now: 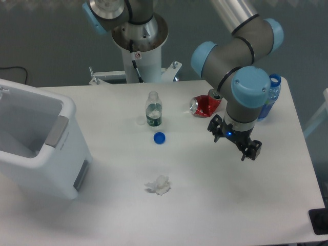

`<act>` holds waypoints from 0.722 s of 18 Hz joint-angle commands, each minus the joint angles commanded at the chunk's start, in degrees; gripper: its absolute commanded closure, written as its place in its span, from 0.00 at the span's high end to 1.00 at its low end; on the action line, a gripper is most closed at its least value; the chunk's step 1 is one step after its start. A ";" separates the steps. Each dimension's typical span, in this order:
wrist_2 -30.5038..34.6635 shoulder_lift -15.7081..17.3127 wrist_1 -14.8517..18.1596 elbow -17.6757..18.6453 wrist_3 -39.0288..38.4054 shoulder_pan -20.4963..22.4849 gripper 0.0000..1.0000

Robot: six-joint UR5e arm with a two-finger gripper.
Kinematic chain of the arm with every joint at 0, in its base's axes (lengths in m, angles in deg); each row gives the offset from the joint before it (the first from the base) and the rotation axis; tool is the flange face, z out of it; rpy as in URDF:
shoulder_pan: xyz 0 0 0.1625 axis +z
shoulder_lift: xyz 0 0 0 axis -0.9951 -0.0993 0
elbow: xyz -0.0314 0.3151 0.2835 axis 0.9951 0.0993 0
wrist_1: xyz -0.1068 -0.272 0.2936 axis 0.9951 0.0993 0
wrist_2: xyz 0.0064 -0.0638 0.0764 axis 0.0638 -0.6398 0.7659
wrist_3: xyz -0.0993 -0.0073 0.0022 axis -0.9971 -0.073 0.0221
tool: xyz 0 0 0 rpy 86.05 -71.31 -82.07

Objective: Close the trash can
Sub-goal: 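Move the gripper from beside the red can toward the arm base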

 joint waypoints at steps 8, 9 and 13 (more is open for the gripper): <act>-0.44 0.62 -0.17 -1.14 -1.40 -0.44 1.00; -0.44 0.53 -0.61 -1.49 -2.54 -0.44 1.00; 2.88 2.72 -0.53 -1.40 -3.43 -1.31 1.00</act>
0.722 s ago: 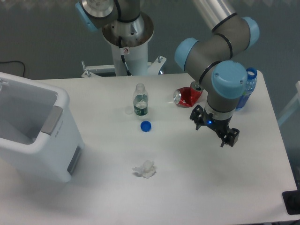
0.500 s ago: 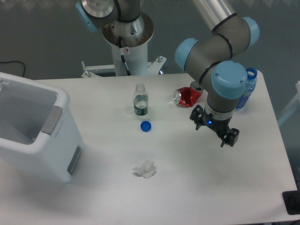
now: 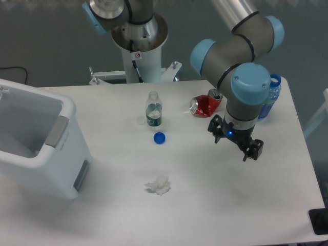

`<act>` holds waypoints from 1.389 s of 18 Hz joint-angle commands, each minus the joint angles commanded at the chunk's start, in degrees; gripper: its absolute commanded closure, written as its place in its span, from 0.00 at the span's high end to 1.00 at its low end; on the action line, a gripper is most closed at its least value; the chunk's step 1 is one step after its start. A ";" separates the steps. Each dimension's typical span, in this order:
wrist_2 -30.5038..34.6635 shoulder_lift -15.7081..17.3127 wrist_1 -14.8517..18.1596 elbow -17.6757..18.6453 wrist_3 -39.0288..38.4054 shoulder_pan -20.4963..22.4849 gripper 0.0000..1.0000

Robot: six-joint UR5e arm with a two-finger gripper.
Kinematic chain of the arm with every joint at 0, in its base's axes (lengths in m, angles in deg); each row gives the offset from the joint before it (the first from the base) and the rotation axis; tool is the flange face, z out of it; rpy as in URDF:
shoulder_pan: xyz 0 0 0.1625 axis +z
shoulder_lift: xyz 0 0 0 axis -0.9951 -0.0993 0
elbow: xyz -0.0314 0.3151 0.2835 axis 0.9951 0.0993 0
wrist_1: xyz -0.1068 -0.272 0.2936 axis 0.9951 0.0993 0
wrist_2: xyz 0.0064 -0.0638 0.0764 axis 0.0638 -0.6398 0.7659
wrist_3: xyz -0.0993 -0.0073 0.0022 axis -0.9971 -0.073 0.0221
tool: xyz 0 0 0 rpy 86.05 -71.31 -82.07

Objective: Close the trash can
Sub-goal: 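Move the gripper from beside the red can toward the arm base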

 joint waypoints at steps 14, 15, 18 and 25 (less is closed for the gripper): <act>-4.81 8.88 0.52 1.67 -18.71 -4.75 0.65; -5.17 9.67 0.70 1.67 -21.25 -5.53 0.55; -6.04 12.04 1.23 2.19 -26.71 -8.08 0.27; -14.12 20.22 1.41 2.99 -47.25 -12.91 0.08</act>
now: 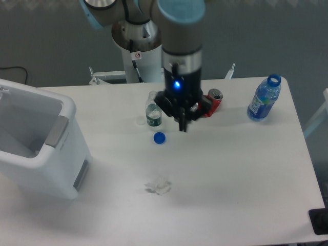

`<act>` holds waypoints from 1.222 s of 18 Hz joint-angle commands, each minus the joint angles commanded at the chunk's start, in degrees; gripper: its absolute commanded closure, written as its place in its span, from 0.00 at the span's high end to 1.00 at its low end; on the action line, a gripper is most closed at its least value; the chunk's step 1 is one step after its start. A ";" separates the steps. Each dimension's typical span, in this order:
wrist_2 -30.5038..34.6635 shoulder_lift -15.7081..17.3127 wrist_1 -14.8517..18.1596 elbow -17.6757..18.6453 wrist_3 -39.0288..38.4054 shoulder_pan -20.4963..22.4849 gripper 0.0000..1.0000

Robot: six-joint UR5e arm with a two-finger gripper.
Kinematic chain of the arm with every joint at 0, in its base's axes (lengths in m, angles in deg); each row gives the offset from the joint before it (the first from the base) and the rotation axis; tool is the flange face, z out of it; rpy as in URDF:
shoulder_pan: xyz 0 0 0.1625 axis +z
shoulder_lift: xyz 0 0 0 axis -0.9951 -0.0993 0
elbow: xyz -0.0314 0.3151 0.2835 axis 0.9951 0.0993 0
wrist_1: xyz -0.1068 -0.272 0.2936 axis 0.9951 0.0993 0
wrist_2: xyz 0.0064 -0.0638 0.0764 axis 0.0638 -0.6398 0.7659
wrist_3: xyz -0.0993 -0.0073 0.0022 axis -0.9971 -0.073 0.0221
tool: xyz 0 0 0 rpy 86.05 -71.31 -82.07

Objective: Close the trash can

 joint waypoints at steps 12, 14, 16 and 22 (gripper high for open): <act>-6.07 6.77 -0.53 -0.09 -13.05 -16.00 0.03; -7.13 6.86 -1.49 -0.52 -12.87 -17.93 0.03; -8.53 6.77 -4.03 -0.79 -12.61 -20.31 0.03; -9.33 6.42 -9.84 -2.19 -12.43 -26.29 0.03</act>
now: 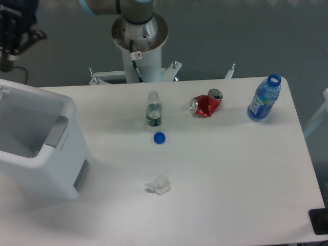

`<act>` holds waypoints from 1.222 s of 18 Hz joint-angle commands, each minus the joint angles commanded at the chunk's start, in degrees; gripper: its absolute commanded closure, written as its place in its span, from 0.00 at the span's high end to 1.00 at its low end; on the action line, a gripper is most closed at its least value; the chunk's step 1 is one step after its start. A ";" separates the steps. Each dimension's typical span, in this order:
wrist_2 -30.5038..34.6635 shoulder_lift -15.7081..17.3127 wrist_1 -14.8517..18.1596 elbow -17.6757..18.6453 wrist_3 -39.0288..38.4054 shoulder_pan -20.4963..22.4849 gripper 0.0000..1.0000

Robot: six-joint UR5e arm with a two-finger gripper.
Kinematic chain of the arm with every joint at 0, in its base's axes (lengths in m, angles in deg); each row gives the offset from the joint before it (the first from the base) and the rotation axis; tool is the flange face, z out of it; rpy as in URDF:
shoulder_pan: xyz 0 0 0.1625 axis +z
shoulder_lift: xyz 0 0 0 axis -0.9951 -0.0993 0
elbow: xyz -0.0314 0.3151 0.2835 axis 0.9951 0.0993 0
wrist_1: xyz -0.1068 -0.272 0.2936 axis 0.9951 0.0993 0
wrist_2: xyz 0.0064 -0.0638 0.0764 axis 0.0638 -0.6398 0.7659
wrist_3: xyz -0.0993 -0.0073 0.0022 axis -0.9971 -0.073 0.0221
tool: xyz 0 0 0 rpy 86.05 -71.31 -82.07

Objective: Close the trash can

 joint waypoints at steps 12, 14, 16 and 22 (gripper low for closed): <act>0.00 -2.63 -1.14 -1.58 2.63 -7.74 0.03; 0.17 -3.51 -1.23 -2.29 2.72 -8.62 0.03; 0.18 -3.87 -1.23 -2.46 2.90 -8.97 0.03; 2.18 -3.87 -1.14 -1.85 2.99 -9.15 0.03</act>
